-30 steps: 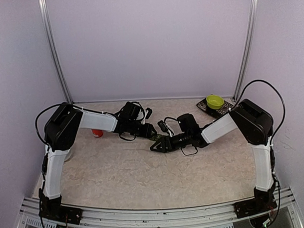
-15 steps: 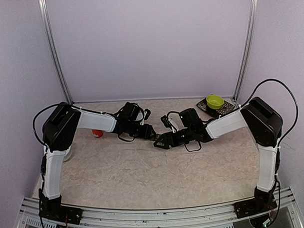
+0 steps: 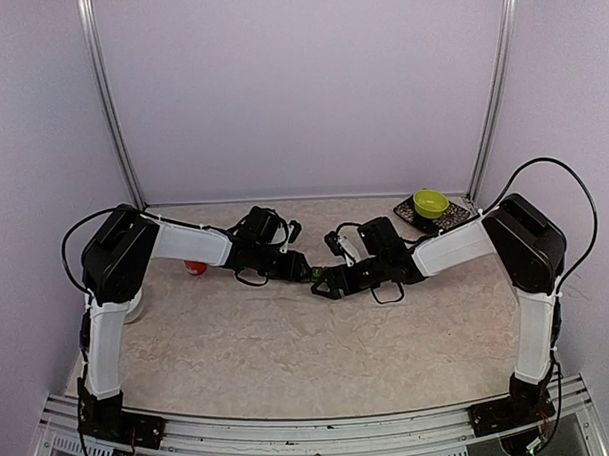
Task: Sort the pills into containers
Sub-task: Adjust the pill container at the center of the board.
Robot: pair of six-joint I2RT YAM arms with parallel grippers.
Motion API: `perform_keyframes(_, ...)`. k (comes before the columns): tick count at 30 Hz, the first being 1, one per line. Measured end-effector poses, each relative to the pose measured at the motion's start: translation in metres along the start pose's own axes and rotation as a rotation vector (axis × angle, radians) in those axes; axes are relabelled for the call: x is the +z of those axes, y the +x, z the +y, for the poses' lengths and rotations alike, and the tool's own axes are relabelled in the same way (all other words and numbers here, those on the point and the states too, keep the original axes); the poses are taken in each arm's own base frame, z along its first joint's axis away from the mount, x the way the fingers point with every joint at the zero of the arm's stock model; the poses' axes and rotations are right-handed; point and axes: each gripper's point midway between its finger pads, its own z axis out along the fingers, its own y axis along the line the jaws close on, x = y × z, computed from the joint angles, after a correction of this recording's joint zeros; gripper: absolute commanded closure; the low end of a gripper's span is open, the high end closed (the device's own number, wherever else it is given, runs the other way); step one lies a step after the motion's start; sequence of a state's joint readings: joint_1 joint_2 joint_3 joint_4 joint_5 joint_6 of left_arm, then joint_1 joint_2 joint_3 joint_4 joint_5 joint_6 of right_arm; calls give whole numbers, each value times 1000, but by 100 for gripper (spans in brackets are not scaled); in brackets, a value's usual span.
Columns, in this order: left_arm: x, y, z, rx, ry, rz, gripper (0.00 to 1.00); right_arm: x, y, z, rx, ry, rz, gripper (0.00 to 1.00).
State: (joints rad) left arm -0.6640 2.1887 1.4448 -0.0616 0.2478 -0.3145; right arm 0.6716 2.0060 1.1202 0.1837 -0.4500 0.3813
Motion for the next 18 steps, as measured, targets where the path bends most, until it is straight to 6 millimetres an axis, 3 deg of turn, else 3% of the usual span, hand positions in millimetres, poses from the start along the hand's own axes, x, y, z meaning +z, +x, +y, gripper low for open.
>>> perform_keyframes(18, -5, -1, 10, -16, -32, 4, 35, 0, -9, 2, -19, -2, -18, 17)
